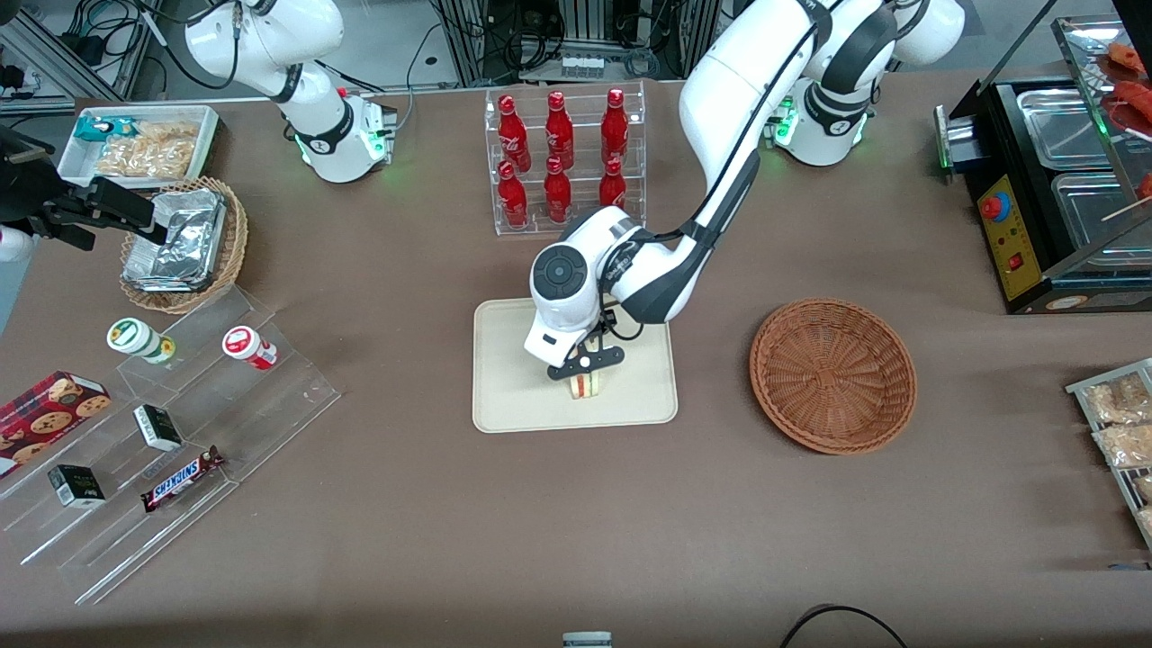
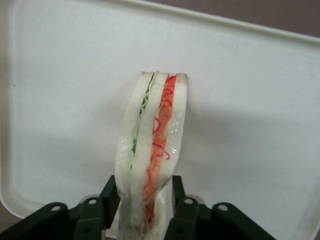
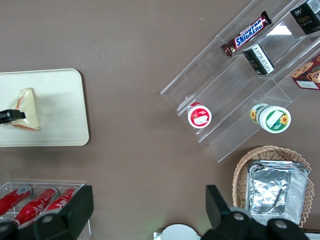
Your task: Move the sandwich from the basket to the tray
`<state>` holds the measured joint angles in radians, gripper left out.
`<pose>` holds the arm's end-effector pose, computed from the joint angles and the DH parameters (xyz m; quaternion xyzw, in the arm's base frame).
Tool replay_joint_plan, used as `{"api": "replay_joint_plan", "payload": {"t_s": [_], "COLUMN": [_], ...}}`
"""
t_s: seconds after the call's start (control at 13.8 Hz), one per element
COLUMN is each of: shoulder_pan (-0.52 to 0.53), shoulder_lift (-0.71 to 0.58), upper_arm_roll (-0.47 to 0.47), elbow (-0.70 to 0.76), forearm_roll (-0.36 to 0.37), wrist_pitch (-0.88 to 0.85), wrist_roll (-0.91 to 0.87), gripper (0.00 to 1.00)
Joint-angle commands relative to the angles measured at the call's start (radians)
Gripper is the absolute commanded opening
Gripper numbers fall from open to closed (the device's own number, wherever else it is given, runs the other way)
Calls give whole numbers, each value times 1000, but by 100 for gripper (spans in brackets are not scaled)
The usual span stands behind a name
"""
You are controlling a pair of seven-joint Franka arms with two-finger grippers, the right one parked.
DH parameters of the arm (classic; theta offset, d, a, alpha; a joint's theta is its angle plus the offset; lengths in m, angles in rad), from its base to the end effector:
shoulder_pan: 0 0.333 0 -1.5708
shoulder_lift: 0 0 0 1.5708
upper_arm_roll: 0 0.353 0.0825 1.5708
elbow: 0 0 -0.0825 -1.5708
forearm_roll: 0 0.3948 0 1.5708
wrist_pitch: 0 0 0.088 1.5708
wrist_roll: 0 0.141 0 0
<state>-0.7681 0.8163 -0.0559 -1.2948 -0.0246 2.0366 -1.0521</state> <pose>0.5299 -0.5615 0.2360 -0.9907 -0.1275 0.0470 0.0110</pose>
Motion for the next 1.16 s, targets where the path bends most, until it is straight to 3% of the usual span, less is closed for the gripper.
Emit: {"api": "replay_joint_plan", "payload": {"t_s": [0.0, 0.36, 0.65, 1.09], "shoulder_pan": [3, 90, 170, 377], "shoulder_lift": [-66, -186, -242, -377], "upper_arm_roll": [8, 10, 14, 13], "elbow": [-4, -12, -109, -231], "forearm_roll": [3, 3, 22, 22], "wrist_pitch": [-18, -235, -317, -340], "wrist_roll": [-28, 30, 49, 323], "gripper": [100, 100, 100, 100]}}
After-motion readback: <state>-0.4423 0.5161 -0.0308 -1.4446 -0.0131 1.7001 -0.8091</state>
